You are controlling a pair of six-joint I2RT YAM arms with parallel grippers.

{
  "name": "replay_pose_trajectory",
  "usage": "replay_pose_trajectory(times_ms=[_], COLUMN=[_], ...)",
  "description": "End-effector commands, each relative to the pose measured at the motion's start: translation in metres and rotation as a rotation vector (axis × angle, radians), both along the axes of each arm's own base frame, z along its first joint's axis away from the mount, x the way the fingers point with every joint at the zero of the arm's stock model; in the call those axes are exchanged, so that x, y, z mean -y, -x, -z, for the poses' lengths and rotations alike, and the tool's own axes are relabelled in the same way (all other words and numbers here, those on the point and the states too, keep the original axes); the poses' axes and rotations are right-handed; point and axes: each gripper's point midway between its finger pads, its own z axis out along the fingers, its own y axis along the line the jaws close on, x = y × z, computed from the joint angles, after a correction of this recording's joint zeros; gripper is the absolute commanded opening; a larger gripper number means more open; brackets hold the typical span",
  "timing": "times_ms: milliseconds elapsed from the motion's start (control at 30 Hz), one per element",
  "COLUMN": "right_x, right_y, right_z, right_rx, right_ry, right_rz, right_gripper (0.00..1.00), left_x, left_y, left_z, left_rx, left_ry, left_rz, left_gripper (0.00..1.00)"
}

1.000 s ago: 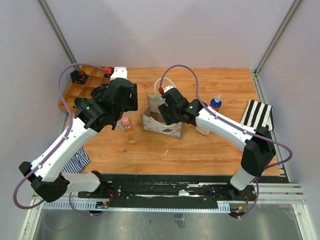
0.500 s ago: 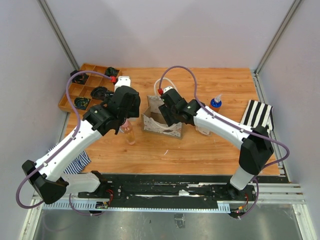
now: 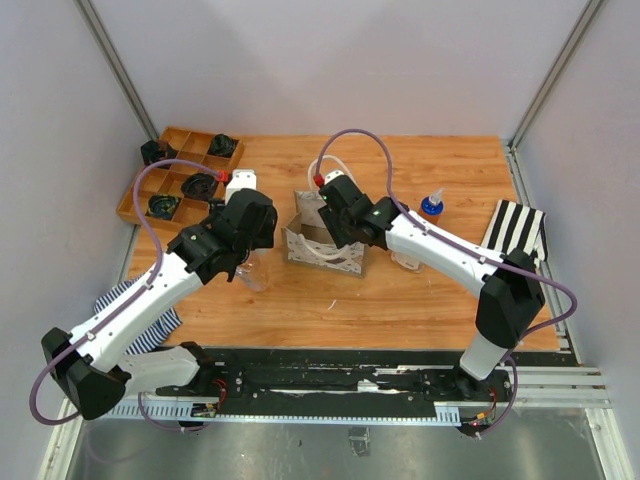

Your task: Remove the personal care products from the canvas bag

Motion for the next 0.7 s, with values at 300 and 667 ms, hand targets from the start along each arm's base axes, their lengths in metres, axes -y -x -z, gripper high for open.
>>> replay_pose_trajectory(times_ms=[300, 667], right_x=[-0.001, -0.004], right_y=[-0.019, -0.031], right_z=[-0.076, -0.090], right_rx=[0.142, 0.159], right_ry=[-0.071, -0.086], right_rz=[0.012, 0.021], right_gripper=[0.09, 0.08], left_x=[-0.011, -0.014], left_y=[-0.015, -0.052], left_z=[0.000, 0.036], left_rx=[0.116, 0.045], left_ry=[0.042, 0.042], left_rz=[-0.089, -0.091], left_gripper=[0.42, 0.43])
